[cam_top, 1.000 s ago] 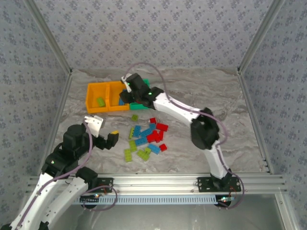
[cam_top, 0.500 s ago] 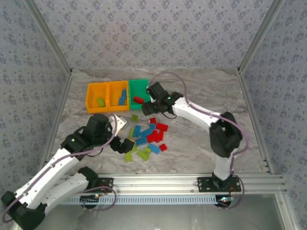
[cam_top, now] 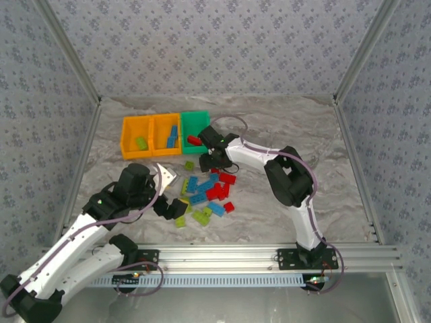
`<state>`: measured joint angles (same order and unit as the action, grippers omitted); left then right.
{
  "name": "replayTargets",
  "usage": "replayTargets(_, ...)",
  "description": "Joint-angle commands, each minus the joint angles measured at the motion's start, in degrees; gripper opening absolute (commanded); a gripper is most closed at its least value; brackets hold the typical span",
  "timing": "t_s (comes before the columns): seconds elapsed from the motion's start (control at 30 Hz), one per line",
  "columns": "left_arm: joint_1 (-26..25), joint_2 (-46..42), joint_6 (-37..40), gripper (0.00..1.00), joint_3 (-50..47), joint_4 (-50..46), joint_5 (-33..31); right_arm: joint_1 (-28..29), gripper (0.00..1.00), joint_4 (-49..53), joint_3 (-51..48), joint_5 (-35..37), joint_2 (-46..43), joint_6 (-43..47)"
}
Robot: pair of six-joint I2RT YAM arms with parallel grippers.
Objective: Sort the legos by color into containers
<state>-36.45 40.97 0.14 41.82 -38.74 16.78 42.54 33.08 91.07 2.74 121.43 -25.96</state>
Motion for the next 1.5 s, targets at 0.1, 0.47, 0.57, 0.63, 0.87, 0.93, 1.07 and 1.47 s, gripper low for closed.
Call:
replayTargets(0.1,-0.33,-0.55,0.14,0.99,-0.08,1.38,-1.04,-0.58,0.44,1.64,-0.81,-0.19,0.70,-2.17)
replayTargets(0.47,-0.28,-1.13,0.06,0.99,-0.16,1.39,-2.25,-0.40,0.31,-0.67,0.64,3.10,-10.60,0.65)
replayTargets(0.57,-0.25,-1.34,0.05,0.99,-0.16,1.39,-2.93,0.13,0.31,-3.72,2.50,6.07,-12.10,3.77)
replayTargets(0.63,-0.17,-1.42,-0.03,0.99,-0.25,1.39,-3.78,0.18,0.31,-6.64,4.61,7.46,-11.37,5.92)
replayTargets(0.87,0.50,-1.77,-0.23,0.99,-0.48,1.56,-5.83,-0.59,0.31,-12.52,17.37,10.26,0.00,11.79)
replayTargets(0.93,0.56,-1.71,-0.23,0.99,-0.51,1.63,-5.94,-0.82,0.31,-11.58,23.19,10.04,4.79,12.81)
replayTargets(1.07,0.63,-1.51,-0.40,0.99,-0.76,1.80,-6.62,-1.27,0.34,-9.01,31.67,8.19,11.54,13.04)
replayTargets(1.47,0.57,4.33,-15.42,0.99,5.47,-1.33,-13.95,-1.81,0.57,-0.53,36.26,6.40,7.70,14.56)
